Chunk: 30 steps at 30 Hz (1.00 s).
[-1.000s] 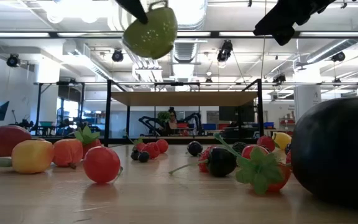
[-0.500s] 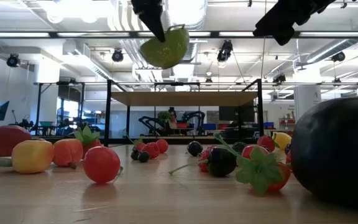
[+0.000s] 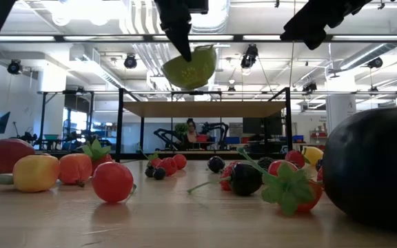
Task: Pick & Place Fruit
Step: Put the green colander on the shelf
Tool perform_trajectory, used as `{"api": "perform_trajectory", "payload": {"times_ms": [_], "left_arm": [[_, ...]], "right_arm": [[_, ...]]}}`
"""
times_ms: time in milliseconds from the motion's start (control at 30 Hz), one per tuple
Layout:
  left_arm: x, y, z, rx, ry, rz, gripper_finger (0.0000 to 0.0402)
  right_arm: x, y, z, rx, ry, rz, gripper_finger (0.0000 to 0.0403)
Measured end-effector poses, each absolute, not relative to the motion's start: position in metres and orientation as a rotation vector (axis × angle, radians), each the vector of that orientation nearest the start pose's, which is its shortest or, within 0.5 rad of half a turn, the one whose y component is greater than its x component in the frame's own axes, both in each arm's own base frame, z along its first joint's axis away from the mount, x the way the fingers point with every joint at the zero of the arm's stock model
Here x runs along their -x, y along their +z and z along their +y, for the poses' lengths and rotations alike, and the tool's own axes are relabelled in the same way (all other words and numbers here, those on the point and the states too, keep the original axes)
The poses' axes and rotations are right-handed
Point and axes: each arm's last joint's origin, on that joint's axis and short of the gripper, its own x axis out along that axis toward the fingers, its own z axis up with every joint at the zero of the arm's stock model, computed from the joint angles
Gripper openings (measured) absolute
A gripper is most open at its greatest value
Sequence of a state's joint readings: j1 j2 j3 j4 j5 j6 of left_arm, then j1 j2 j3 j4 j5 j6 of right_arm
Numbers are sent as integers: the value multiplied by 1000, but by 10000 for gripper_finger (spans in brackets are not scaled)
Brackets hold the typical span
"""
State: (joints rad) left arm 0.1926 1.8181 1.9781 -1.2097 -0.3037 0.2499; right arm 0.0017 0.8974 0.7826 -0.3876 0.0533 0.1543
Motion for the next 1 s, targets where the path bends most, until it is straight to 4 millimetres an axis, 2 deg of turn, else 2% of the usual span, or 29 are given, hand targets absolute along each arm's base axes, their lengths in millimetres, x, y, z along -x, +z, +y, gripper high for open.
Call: {"api": "perform_trajectory", "payload": {"times_ms": [167, 467, 1000], "left_arm": [[-360, 369, 85, -276, 324, 1126, 10], [-369, 352, 99, -259, 340, 1178, 10], [-375, 347, 105, -236, 317, 1148, 13]], "right_arm": [[-190, 295, -1, -138, -90, 495, 139], [-190, 295, -1, -139, -90, 495, 107], [-190, 295, -1, -137, -89, 494, 50]]}}
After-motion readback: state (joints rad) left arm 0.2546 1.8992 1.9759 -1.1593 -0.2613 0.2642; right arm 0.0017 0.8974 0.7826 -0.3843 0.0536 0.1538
